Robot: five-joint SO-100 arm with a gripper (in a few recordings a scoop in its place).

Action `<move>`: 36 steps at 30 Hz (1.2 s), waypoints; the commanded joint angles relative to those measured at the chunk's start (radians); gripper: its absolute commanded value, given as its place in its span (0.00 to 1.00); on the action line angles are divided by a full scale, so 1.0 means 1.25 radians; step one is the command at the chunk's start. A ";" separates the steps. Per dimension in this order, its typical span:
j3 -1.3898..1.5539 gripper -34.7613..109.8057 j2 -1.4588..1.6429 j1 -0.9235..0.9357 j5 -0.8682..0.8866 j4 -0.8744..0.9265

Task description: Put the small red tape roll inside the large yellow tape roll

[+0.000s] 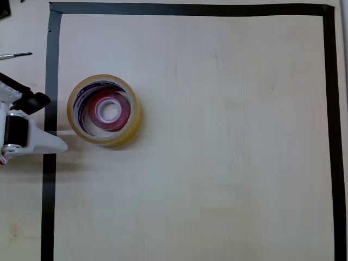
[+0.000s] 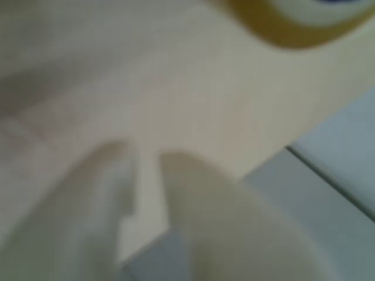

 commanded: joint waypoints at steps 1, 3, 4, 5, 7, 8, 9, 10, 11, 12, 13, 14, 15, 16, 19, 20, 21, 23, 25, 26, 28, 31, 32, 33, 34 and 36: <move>-0.004 0.24 0.023 0.009 0.015 0.059; -0.013 0.24 0.023 0.001 0.026 0.098; -0.017 0.24 0.023 -0.004 0.031 0.117; -0.018 0.24 0.023 -0.005 0.034 0.120; -0.018 0.24 0.023 0.010 0.045 0.120; -0.018 0.24 0.023 0.009 0.055 0.120; -0.020 0.24 0.023 0.001 0.085 0.120; -0.020 0.24 0.023 -0.011 0.107 0.120; -0.020 0.24 0.023 -0.017 0.119 0.120; -0.020 0.24 0.023 -0.020 0.119 0.120; -0.020 0.24 0.023 -0.020 0.119 0.120; -0.020 0.24 0.023 -0.021 0.119 0.120; -0.020 0.24 0.023 -0.028 0.119 0.120; -0.020 0.24 0.023 -0.043 0.119 0.120; -0.021 0.24 0.023 -0.085 0.145 0.120; -0.021 0.24 0.025 -0.097 0.168 0.121; -0.021 0.24 0.025 -0.112 0.172 0.123; -0.021 0.24 0.025 -0.114 0.172 0.123; -0.021 0.24 0.025 -0.119 0.172 0.123; -0.021 0.24 0.025 -0.128 0.172 0.123; -0.021 0.24 0.026 -0.157 0.172 0.123; -0.021 0.24 0.026 -0.171 0.172 0.123; -0.021 0.24 0.026 -0.169 0.172 0.123; -0.021 0.24 0.026 -0.169 0.172 0.123; -0.021 0.24 0.026 -0.169 0.172 0.123; -0.021 0.24 0.026 -0.163 0.172 0.123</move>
